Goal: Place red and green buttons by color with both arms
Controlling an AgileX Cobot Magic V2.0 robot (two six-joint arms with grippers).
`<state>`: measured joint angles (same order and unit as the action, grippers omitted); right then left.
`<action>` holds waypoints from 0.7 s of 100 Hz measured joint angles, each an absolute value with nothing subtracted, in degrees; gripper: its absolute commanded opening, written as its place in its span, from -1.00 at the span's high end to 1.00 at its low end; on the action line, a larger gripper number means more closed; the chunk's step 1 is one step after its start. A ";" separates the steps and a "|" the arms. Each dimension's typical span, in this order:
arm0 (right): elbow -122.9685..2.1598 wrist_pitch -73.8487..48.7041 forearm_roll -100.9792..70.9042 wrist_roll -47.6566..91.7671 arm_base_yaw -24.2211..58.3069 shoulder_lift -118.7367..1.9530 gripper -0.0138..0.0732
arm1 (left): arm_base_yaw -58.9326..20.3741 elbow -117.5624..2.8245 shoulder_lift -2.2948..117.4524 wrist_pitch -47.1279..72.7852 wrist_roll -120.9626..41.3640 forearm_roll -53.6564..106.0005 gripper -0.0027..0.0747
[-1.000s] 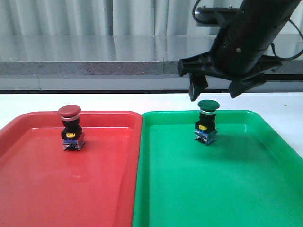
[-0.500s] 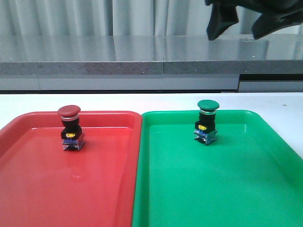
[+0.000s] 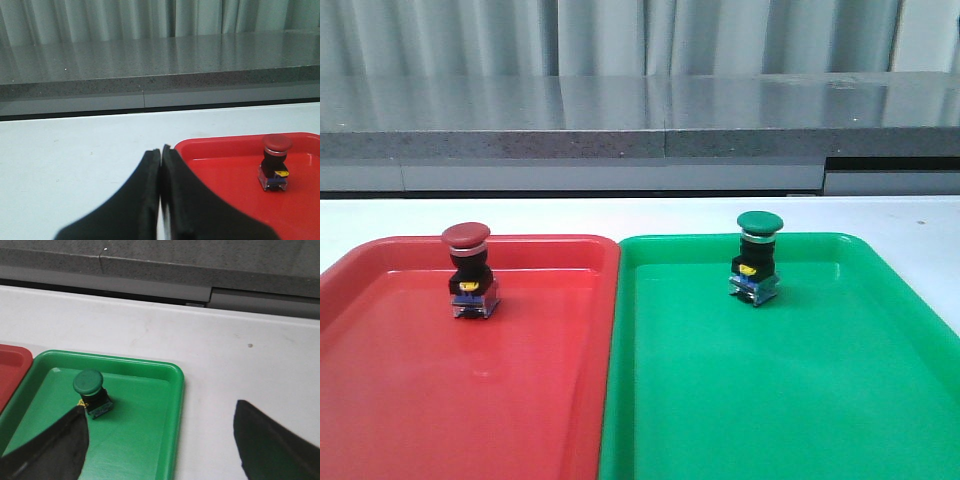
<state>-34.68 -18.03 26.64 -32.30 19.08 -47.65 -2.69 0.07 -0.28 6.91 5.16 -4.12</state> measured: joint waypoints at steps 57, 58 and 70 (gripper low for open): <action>-20.36 -26.05 26.86 -32.30 17.19 -14.82 -0.43 | -2.69 0.07 -0.28 6.91 5.16 -4.12 0.98; -20.35 -26.39 26.86 -32.30 17.19 -14.69 -0.40 | -2.69 0.07 -0.28 6.91 5.16 -4.12 0.98; -20.13 -28.90 26.86 -32.30 17.19 -14.14 0.16 | -2.69 0.07 -0.28 6.91 5.16 -4.12 0.98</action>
